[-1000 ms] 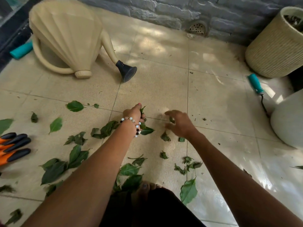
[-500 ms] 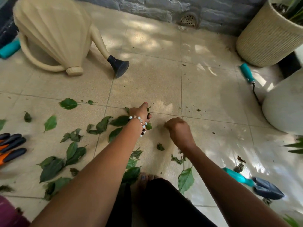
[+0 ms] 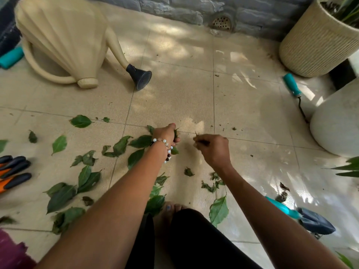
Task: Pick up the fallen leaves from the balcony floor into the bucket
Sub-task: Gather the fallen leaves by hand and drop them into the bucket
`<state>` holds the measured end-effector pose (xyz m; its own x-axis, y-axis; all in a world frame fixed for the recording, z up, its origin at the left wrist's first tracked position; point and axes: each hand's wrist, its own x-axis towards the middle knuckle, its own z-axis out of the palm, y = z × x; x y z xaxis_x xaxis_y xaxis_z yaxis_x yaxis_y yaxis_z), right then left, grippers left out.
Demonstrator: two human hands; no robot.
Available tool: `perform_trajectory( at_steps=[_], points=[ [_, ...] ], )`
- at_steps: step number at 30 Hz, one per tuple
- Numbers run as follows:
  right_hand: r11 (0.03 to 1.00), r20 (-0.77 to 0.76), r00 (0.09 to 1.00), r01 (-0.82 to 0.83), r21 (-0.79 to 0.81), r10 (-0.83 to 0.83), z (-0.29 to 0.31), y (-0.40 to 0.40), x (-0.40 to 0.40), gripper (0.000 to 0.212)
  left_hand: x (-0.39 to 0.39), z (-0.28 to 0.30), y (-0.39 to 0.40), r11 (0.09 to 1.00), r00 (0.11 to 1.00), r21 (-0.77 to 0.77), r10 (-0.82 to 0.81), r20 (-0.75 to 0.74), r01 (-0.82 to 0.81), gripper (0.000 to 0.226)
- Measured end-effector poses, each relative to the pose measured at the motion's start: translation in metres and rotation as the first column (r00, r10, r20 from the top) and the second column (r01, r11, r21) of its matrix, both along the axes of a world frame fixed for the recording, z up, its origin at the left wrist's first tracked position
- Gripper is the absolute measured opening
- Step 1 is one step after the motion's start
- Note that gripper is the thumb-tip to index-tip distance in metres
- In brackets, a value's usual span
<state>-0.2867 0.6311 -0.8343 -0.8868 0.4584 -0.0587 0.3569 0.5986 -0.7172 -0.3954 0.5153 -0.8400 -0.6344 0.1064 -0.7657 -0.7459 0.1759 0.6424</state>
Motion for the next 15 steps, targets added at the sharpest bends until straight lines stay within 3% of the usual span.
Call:
perform_trajectory(
  at_steps=[3, 7, 10, 12, 14, 15],
  points=[
    [0.993, -0.097, 0.994, -0.051, -0.103, 0.041, 0.021, -0.025, -0.032, 0.024, 0.0, 0.005, -0.004, 1.0, 1.0, -0.017, 0.025, -0.015, -0.025, 0.028],
    [0.933, -0.031, 0.941, -0.331, 0.145, 0.338, 0.023, -0.054, -0.058, 0.028, -0.008, 0.007, -0.017, 0.993, 0.992, 0.017, 0.118, -0.037, -0.118, 0.034],
    [0.918, 0.074, 0.931, -0.365, 0.152, 0.358, 0.019, -0.07, -0.071, 0.033, -0.019, 0.01, -0.033, 0.983, 0.985, 0.069, 0.17, 0.021, -0.171, 0.053],
    [0.883, 0.05, 0.896, -0.444, 0.15, 0.442, 0.018, -0.076, -0.08, 0.045, -0.03, 0.008, -0.044, 0.983, 0.984, 0.028, 0.179, -0.021, -0.179, 0.043],
    [0.855, 0.022, 0.855, -0.517, -0.035, 0.518, 0.019, -0.076, -0.088, 0.049, -0.04, 0.008, -0.053, 0.979, 0.976, -0.028, 0.199, -0.083, -0.202, 0.03],
    [0.848, 0.014, 0.869, -0.479, -0.228, 0.494, 0.02, -0.076, -0.091, 0.048, -0.044, 0.009, -0.058, 0.976, 0.972, -0.046, 0.205, -0.112, -0.212, 0.028]
  ],
)
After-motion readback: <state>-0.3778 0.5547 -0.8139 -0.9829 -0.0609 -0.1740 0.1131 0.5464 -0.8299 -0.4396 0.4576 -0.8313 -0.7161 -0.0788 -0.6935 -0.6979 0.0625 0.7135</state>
